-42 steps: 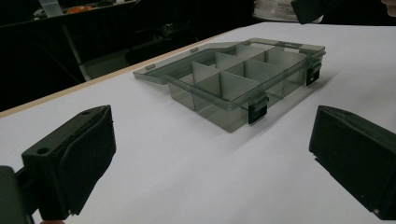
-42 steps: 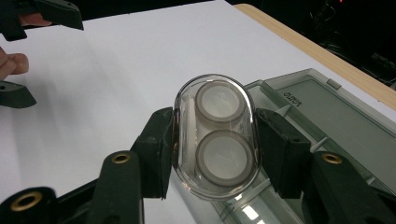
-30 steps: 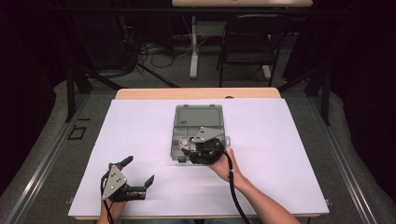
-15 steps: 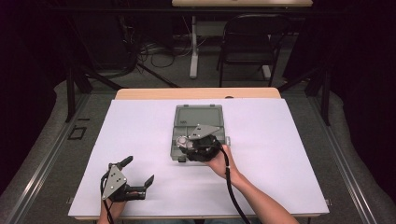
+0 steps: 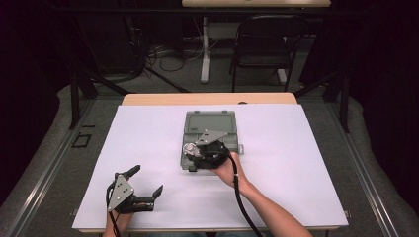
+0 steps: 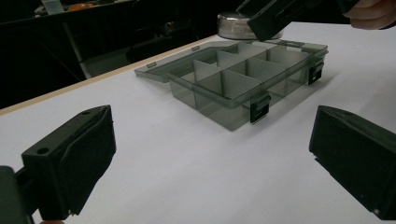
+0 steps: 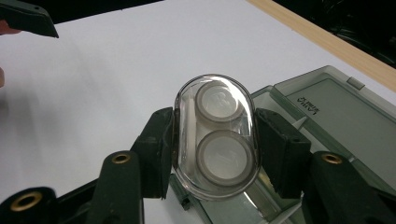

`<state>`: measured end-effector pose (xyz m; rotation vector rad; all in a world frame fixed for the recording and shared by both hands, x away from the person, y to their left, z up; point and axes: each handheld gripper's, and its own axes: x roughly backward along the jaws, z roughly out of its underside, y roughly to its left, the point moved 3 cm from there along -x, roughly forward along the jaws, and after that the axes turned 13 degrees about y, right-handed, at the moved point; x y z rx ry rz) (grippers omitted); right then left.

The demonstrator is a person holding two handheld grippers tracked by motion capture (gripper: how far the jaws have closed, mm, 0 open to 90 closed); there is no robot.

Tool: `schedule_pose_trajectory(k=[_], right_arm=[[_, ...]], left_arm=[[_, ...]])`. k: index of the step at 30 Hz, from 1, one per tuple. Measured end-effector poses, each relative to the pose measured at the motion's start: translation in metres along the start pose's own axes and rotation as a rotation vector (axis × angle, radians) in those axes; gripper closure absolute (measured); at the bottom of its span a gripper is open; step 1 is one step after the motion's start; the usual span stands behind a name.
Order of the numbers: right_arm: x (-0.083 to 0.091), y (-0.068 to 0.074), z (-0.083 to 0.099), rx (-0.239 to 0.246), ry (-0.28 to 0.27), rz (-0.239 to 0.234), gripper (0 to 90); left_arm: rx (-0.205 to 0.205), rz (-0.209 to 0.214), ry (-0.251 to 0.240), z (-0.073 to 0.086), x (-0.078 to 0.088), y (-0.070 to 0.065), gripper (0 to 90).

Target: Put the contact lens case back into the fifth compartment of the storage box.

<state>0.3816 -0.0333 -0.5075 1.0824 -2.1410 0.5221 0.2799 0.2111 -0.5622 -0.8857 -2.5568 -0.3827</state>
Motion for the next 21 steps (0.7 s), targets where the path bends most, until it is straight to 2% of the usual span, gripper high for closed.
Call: schedule_pose_trajectory(k=[17, 21], right_arm=[[-0.018, -0.004, -0.004, -0.031, 0.058, 0.003, 49.0], [-0.021, -0.006, -0.005, -0.052, 0.071, 0.0, 49.0]], left_arm=[[0.001, 0.0, -0.005, 0.0, 0.0, 0.0, 0.5], [0.0, 0.0, -0.006, 0.0, 0.0, 0.0, 0.5]])
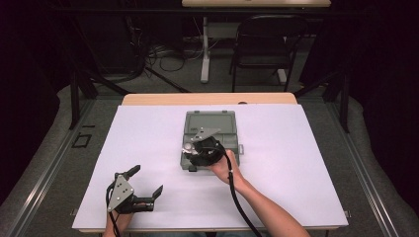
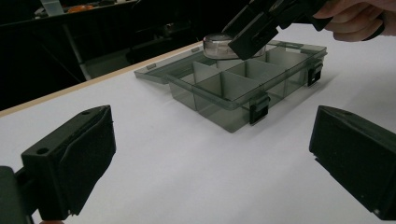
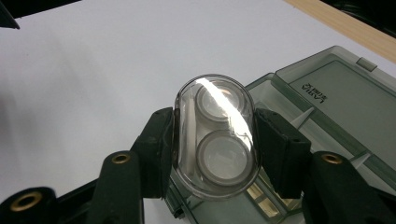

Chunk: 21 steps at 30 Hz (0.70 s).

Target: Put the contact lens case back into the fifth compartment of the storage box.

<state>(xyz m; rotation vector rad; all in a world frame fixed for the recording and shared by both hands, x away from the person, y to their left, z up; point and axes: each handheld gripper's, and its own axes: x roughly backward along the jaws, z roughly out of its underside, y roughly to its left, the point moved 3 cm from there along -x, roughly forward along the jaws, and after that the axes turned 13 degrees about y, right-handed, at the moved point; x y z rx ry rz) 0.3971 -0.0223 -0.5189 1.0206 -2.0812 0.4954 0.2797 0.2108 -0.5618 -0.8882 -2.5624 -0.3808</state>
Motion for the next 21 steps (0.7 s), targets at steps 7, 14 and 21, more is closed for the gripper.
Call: schedule_pose_trajectory(k=[7, 14, 21], right_arm=[[-0.005, 0.0, -0.002, -0.007, 0.025, 0.015, 48.9], [-0.012, -0.001, -0.002, -0.016, 0.058, 0.021, 49.0], [-0.016, -0.001, -0.002, -0.027, 0.079, 0.028, 48.9]], left_arm=[[-0.004, -0.001, 0.0, 0.0, 0.0, 0.0, 0.5], [-0.003, 0.001, -0.001, 0.0, 0.0, 0.0, 0.5], [-0.007, 0.0, 0.001, 0.0, 0.0, 0.0, 0.5]])
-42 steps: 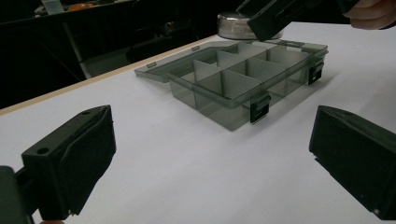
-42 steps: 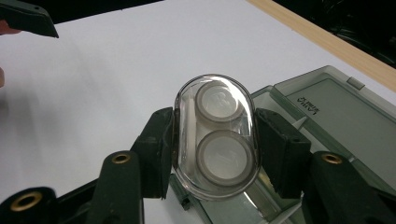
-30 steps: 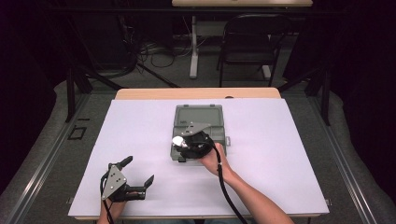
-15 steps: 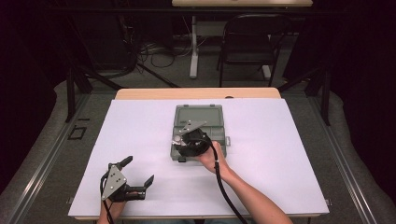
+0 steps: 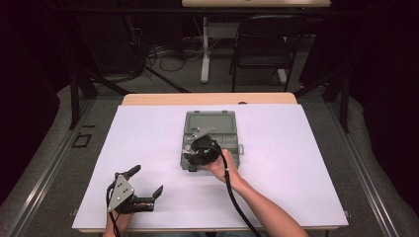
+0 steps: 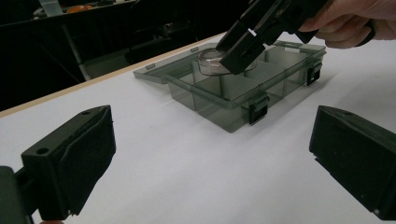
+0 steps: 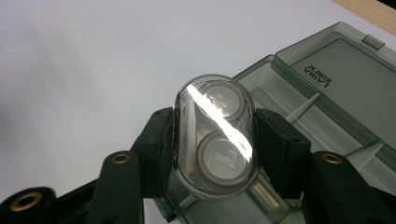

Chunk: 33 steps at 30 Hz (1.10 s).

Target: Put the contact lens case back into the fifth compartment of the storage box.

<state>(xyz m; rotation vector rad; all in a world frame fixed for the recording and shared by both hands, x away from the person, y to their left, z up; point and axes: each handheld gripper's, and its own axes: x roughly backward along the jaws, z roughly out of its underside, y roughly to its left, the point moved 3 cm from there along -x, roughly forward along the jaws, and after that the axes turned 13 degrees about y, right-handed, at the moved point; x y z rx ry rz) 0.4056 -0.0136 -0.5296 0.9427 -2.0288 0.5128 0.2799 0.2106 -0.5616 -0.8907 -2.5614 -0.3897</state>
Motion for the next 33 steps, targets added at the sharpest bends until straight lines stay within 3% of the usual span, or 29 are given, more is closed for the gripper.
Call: schedule_pose_trajectory(k=[6, 15, 18, 23, 24, 33], right_arm=[[-0.003, 0.001, -0.002, -0.014, 0.035, 0.031, 48.9], [-0.009, 0.006, -0.005, 0.007, 0.103, 0.078, 48.4], [-0.008, 0.009, -0.005, -0.003, 0.102, 0.058, 39.9], [-0.003, 0.008, -0.005, -0.001, 0.082, 0.024, 35.8], [0.0, 0.007, -0.005, -0.006, 0.08, 0.009, 29.9], [0.012, 0.002, -0.001, -0.001, 0.052, -0.056, 14.4]], left_arm=[[0.0, 0.0, -0.001, 0.0, 0.0, 0.0, 0.5], [0.002, 0.0, -0.003, 0.0, 0.001, 0.0, 0.5], [0.0, 0.0, -0.003, 0.0, 0.001, 0.0, 0.5], [0.001, -0.001, -0.004, 0.0, 0.001, 0.0, 0.5], [-0.001, 0.0, -0.004, 0.0, 0.001, 0.0, 0.5], [0.0, 0.0, -0.002, 0.0, 0.001, 0.0, 0.5]])
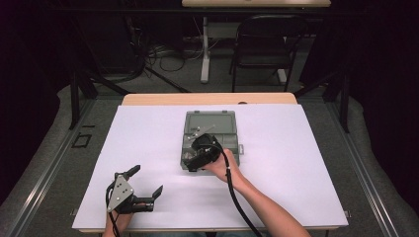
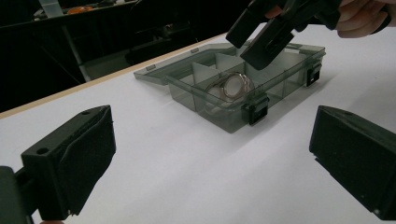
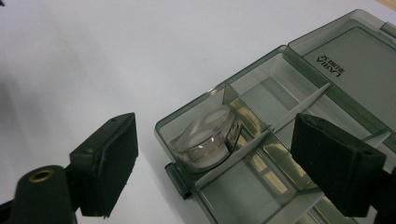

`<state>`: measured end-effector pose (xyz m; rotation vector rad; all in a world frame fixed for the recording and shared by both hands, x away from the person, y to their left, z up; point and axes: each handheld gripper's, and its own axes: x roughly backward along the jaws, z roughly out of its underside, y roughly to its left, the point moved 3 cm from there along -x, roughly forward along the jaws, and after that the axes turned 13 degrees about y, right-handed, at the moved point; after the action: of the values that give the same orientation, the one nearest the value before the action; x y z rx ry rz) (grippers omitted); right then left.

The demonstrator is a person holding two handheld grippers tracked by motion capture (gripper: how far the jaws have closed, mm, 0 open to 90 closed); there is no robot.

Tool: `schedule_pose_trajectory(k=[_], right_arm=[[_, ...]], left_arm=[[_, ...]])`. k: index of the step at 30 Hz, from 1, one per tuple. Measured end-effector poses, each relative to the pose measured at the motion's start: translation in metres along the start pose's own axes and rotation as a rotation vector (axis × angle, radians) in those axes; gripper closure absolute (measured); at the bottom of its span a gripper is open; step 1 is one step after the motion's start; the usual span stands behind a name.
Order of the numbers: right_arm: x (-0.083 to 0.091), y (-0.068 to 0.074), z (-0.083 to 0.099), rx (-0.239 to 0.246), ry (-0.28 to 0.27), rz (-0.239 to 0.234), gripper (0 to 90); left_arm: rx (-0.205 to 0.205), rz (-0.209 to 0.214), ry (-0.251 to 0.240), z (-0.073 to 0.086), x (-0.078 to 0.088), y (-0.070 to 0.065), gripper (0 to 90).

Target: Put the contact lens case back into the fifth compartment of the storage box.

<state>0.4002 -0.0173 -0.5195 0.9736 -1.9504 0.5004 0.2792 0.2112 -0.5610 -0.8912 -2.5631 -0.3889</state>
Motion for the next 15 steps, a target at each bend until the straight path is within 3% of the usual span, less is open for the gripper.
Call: schedule_pose_trajectory(k=[5, 15], right_arm=[[0.009, 0.001, 0.007, 0.033, -0.001, -0.023, 7.3], [0.023, -0.003, 0.022, 0.047, -0.029, -0.046, 2.4]], left_arm=[[0.002, -0.001, 0.0, 0.0, 0.0, 0.0, 0.5], [0.0, 0.003, 0.0, 0.0, 0.0, 0.0, 0.5]])
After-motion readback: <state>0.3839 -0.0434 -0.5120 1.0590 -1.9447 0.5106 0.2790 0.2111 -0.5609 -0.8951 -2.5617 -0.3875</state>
